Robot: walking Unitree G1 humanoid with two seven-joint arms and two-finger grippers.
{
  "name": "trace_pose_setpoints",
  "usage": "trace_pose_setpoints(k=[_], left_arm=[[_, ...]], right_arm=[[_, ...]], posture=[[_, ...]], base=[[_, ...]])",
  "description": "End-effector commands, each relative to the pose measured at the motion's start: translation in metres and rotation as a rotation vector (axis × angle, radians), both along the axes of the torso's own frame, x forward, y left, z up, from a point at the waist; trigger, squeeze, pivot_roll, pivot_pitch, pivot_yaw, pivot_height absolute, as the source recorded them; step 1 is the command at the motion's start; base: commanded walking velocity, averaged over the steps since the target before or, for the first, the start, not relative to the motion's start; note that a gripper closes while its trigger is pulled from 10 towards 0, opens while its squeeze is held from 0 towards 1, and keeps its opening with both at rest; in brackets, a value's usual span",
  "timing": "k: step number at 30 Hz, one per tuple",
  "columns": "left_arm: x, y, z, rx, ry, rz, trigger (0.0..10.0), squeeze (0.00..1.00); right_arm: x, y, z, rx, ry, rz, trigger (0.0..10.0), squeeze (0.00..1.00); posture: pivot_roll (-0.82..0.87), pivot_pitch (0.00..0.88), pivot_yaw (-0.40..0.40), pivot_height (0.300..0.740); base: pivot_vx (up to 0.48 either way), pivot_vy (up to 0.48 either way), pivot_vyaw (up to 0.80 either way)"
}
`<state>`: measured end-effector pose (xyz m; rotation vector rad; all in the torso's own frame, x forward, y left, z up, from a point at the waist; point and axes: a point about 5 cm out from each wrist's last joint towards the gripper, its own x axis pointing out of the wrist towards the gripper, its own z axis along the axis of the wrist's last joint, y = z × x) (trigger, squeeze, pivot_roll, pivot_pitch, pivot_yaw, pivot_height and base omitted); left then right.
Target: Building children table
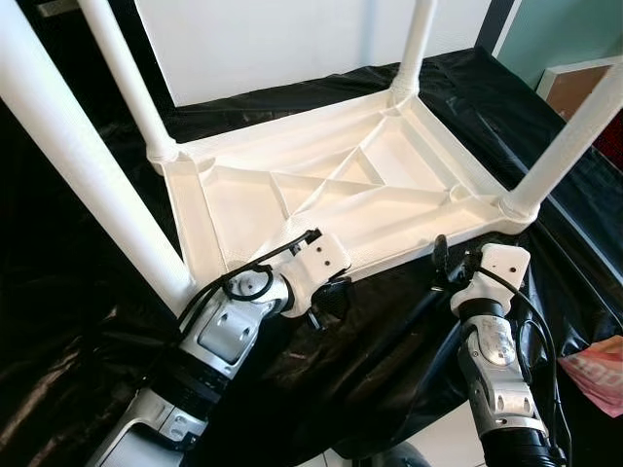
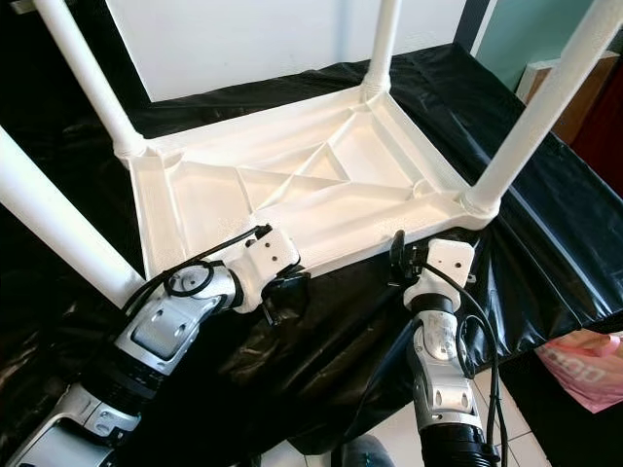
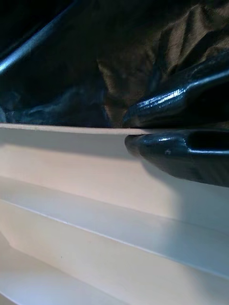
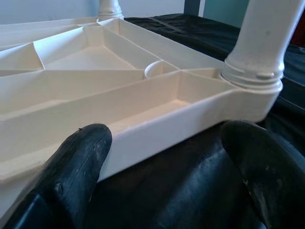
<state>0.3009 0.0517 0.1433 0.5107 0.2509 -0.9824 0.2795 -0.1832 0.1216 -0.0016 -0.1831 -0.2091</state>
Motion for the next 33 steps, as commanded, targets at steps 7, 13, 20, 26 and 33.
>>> trace_pose_setpoints(k=[7,13,20,26,33], left_arm=[[0.022,0.01,-0.005,-0.016,-0.098,0.261,10.0,0.0],[0.008,0.0,0.005,-0.177,-0.054,0.136,10.0,1.0],[-0.024,0.002,0.013,-0.357,0.007,-0.058,10.0,0.0],[-0.049,0.016,0.009,-0.37,0.105,-0.203,10.0,0.0],[-0.07,0.046,0.022,-0.513,0.221,-0.235,10.0,0.0]], right_arm=[[-0.001,0.0,-0.001,-0.005,0.011,-0.005,10.0,0.0],[-0.002,0.001,-0.002,-0.006,0.015,-0.005,10.0,0.0],[0.001,0.007,-0.004,-0.005,0.032,0.026,10.0,0.0],[0.009,0.01,-0.004,-0.007,0.042,0.054,10.0,0.0],[0.021,0.012,-0.001,-0.009,0.047,0.08,10.0,0.0]], posture=[[0.0,0.161,0.013,0.74],[0.0,0.17,0.013,0.74],[0.02,0.171,0.003,0.74],[0.04,0.166,-0.009,0.74],[0.07,0.152,-0.03,0.74]], base=[[0.0,0.0,0.0],[0.0,0.0,0.0],[0.0,0.0,0.0],[0.0,0.0,0.0],[0.0,0.0,0.0]])
